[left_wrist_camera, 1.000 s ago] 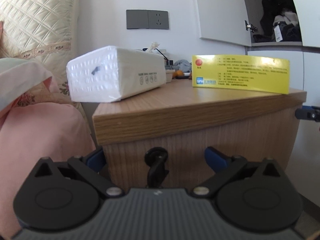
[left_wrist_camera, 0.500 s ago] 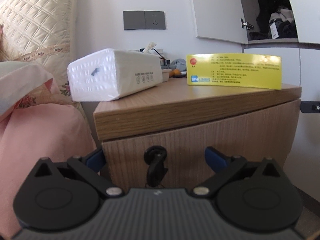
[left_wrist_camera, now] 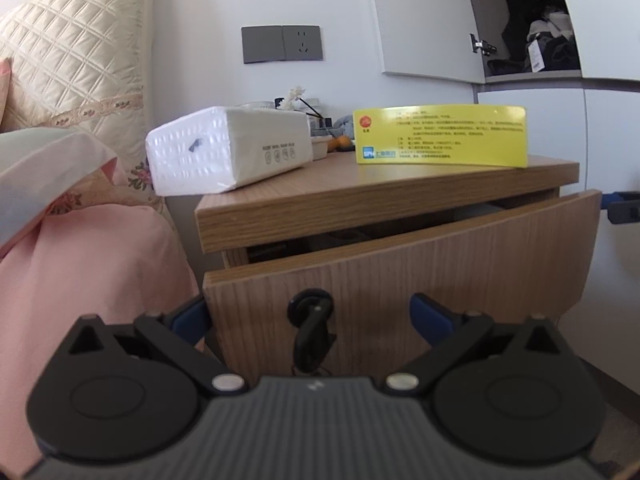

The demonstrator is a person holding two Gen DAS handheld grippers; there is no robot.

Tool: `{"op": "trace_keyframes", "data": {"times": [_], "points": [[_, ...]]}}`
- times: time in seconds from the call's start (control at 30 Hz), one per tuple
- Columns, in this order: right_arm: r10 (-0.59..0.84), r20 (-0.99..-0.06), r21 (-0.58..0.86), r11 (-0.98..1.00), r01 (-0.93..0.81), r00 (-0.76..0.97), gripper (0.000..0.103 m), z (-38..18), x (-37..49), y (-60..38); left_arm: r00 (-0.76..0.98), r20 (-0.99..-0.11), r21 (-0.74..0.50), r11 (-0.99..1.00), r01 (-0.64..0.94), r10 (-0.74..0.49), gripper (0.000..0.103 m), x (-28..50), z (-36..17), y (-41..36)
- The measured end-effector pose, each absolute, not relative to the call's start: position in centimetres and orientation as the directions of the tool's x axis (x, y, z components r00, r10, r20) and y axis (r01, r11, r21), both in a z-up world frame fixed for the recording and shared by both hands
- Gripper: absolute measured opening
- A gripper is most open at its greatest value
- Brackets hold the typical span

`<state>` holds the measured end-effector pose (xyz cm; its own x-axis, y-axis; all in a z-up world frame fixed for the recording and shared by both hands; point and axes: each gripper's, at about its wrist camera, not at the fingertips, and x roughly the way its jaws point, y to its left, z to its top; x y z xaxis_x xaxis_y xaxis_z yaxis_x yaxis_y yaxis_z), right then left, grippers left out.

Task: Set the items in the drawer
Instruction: 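Pull the drawer open by its knob with the left tool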

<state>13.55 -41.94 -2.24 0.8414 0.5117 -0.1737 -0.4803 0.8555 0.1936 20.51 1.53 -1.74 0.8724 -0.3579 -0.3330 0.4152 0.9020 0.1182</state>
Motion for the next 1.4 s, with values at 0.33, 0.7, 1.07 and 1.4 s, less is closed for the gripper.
{"op": "trace_keyframes", "data": {"times": [0.33,0.7,1.07,1.4], "points": [[0.552,-0.189,0.171,0.833,-0.526,0.812,0.103,-2.0,10.8,-42.0,0.867,-0.339,0.111,0.899,0.424,-0.367,0.102,17.6,-1.5,2.1],[0.594,-0.192,0.147,0.805,-0.575,0.781,0.103,-1.9,8.0,-42.2,0.861,-0.345,0.101,0.897,0.431,-0.375,0.102,14.8,-1.3,2.5],[0.627,-0.197,0.145,0.779,-0.610,0.754,0.103,-1.7,6.2,-42.5,0.855,-0.356,0.116,0.890,0.440,-0.377,0.102,12.8,-1.2,2.9],[0.651,-0.194,0.146,0.759,-0.634,0.734,0.103,-1.6,4.7,-42.5,0.852,-0.355,0.117,0.886,0.448,-0.384,0.102,11.5,-1.1,3.2]]}}
